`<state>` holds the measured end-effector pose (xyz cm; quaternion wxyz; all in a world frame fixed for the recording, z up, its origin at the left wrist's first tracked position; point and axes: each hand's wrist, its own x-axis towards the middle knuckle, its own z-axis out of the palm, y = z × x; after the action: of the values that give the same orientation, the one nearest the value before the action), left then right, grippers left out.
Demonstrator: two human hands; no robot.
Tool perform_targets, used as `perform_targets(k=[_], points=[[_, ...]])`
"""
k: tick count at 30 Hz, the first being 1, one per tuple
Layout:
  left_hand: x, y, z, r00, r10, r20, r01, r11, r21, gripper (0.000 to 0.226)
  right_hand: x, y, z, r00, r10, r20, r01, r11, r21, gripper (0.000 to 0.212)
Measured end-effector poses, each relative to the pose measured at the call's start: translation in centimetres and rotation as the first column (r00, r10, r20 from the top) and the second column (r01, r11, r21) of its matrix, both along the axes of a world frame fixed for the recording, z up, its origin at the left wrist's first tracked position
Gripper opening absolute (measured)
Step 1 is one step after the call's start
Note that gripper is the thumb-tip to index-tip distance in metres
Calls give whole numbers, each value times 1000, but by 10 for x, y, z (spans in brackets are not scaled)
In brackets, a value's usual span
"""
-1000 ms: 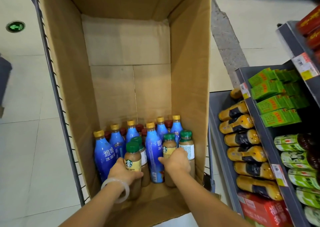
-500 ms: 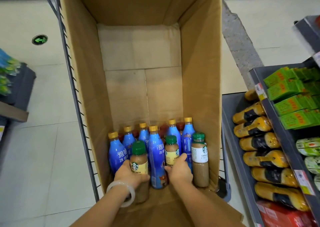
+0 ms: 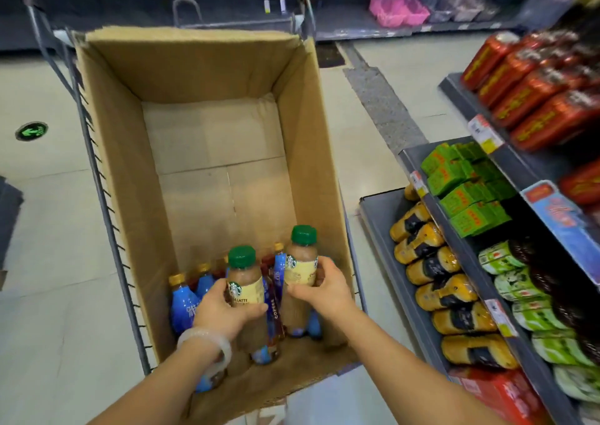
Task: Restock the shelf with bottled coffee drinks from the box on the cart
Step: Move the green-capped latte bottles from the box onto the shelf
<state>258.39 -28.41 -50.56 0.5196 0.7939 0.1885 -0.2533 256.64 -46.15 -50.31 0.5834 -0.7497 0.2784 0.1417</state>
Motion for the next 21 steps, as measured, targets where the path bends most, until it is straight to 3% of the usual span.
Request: perform_targets(k=[4, 11, 16, 21], points=[[11, -52, 64, 980, -41, 193, 63, 992, -109, 61, -16, -47, 67, 977, -138, 161, 127, 989, 77, 46], [-32, -164, 172, 887, -204, 414, 336, 900, -276, 50, -110, -139, 180, 865, -295, 407, 343, 938, -50, 50], [-113, -254, 254, 778, -322, 539, 559, 746, -362, 43, -217, -201, 260, 755, -353, 553, 516, 840, -169, 51], [-211, -329, 318, 607, -398, 688, 749, 576, -328, 43, -336, -246, 324, 614, -408, 675, 689, 695, -207, 45]])
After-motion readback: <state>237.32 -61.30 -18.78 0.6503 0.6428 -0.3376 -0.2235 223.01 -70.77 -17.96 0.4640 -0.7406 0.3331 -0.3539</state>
